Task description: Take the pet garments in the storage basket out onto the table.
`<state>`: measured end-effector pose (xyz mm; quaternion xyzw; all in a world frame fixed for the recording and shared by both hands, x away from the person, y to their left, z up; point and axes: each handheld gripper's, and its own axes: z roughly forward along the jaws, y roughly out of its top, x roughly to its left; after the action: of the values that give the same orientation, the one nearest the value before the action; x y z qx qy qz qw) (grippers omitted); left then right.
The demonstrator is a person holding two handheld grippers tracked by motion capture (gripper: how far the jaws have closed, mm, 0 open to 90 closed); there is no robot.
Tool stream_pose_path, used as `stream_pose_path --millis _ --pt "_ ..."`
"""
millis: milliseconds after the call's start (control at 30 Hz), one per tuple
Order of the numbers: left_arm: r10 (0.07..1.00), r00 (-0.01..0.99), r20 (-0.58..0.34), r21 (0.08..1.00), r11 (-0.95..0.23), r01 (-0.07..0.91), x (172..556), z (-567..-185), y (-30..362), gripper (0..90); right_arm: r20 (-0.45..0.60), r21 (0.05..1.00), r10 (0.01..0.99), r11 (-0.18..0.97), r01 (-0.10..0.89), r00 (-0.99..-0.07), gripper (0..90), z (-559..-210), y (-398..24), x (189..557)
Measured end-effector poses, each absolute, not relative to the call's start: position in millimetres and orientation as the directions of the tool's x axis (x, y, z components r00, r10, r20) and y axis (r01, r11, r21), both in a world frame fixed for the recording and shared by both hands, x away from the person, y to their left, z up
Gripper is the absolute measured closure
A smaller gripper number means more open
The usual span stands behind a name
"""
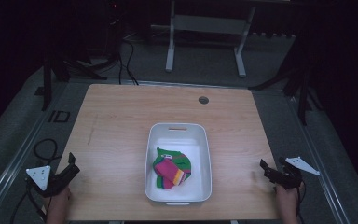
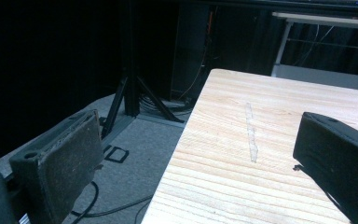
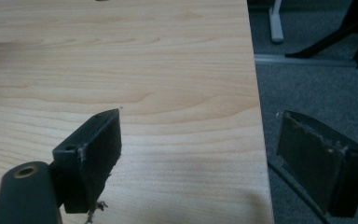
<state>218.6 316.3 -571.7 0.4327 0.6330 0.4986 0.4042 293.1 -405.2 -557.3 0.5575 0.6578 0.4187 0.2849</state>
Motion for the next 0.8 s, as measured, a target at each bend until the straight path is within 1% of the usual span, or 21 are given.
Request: stream_pose_path --millis 100,267,500,600,700,733,767,800 --pt "0.951 -0.298 -0.083 0.980 0.131 0.147 219 -572 316 1.9 0.108 0.853 0.972 0.017 0.521 -0.209 14.0 -558 -406 295" --pt "0.951 -0.298 -0.082 0.980 0.131 0.149 219 -572 317 1.8 0.105 0.834 0.974 0.022 0.551 -0.199 13.9 -558 -405 298" --pt "0.951 -0.299 -0.080 0.980 0.130 0.148 219 -572 316 1.9 0.108 0.822 0.967 0.043 0.568 -0.229 13.6 -559 -405 300" --pt "0.951 -0.300 -0.080 0.980 0.129 0.148 219 -572 316 1.9 0.072 0.804 0.962 0.099 0.586 -0.262 13.7 -559 -400 302" --pt "0.950 -0.300 -0.084 0.980 0.133 0.146 219 -572 316 1.9 0.041 0.800 0.953 0.149 0.581 -0.300 13.8 -559 -397 302" --pt "0.950 -0.300 -0.084 0.980 0.133 0.146 219 -572 316 1.9 0.041 0.800 0.953 0.149 0.581 -0.300 13.8 -559 -397 302" --pt "0.950 -0.301 -0.084 0.980 0.133 0.147 219 -572 317 1.9 0.042 0.799 0.938 0.176 0.575 -0.345 13.8 -559 -395 302" --pt "0.950 -0.301 -0.084 0.980 0.133 0.147 219 -572 317 1.9 0.049 0.797 0.928 0.187 0.575 -0.370 13.7 -560 -395 302"
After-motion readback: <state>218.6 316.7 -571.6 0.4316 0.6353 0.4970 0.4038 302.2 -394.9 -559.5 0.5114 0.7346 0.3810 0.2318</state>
